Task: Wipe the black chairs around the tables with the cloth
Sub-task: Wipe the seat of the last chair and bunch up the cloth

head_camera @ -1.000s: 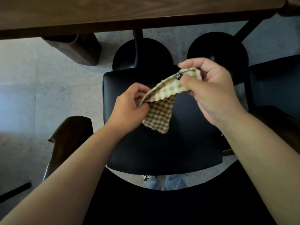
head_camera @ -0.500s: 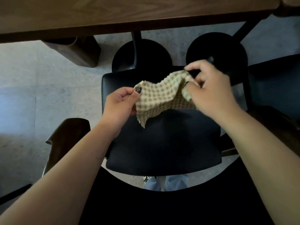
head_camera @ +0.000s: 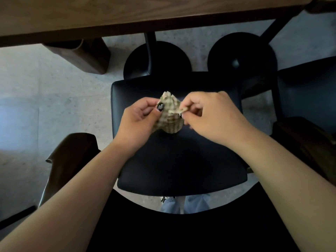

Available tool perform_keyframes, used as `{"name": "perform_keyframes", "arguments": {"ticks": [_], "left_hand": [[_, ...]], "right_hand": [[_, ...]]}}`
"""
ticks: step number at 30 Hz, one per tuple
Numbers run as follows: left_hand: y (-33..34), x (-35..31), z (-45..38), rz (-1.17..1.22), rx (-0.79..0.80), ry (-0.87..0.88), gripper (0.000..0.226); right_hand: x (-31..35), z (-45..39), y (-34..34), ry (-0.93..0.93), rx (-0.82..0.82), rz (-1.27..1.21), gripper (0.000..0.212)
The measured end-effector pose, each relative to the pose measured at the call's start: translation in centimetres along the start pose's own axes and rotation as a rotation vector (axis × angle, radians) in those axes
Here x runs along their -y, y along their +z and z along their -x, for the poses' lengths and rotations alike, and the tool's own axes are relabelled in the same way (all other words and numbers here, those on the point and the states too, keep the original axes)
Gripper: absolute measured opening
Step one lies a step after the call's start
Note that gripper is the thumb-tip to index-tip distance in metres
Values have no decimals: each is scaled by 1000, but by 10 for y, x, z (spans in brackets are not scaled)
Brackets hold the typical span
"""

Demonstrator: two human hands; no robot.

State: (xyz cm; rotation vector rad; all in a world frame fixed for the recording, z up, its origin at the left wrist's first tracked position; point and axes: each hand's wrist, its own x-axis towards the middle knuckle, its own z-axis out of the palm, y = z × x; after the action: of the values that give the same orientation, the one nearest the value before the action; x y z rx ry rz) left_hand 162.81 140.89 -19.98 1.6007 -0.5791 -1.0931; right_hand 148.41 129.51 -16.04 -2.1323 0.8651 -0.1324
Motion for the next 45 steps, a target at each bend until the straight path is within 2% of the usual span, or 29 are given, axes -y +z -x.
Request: {"name": "perform_keyframes", "arguments": {"ticks": [4, 6, 8, 12, 19, 26, 30, 33, 36, 40, 45], "left_hand": [[0, -1, 1, 26, 90, 38, 20], [1, -2, 1, 43, 116, 65, 19], [1, -3, 1, 50, 133, 95, 18], [-1, -4, 2, 93, 171, 103, 16], [0, -5, 3, 134, 241, 90, 18], [1, -8, 3, 144, 226, 92, 18], [2, -7, 2, 114, 152, 103, 13], [1, -11, 3, 98, 159, 165, 15], [-1, -12, 7, -62, 204, 257, 21], [0, -4, 7, -365, 163, 337, 34], [-10, 12, 3, -733, 175, 317, 21]], "right_hand": [[0, -3, -5, -219, -228, 17, 3], [2, -2, -7, -327, -242, 8, 7], [6, 1, -8, -354, -191, -80, 9], [14, 4, -3, -220, -83, -295, 13], [10, -2, 3, 60, -115, -405, 10], [9, -2, 4, 81, -112, -361, 23], [10, -3, 2, 52, -168, -323, 10], [8, -5, -1, 49, -212, -383, 10], [5, -7, -5, 37, -214, -481, 14], [3, -9, -9, 26, -197, -563, 16], [-6, -11, -16, 28, -251, -532, 8]]}}
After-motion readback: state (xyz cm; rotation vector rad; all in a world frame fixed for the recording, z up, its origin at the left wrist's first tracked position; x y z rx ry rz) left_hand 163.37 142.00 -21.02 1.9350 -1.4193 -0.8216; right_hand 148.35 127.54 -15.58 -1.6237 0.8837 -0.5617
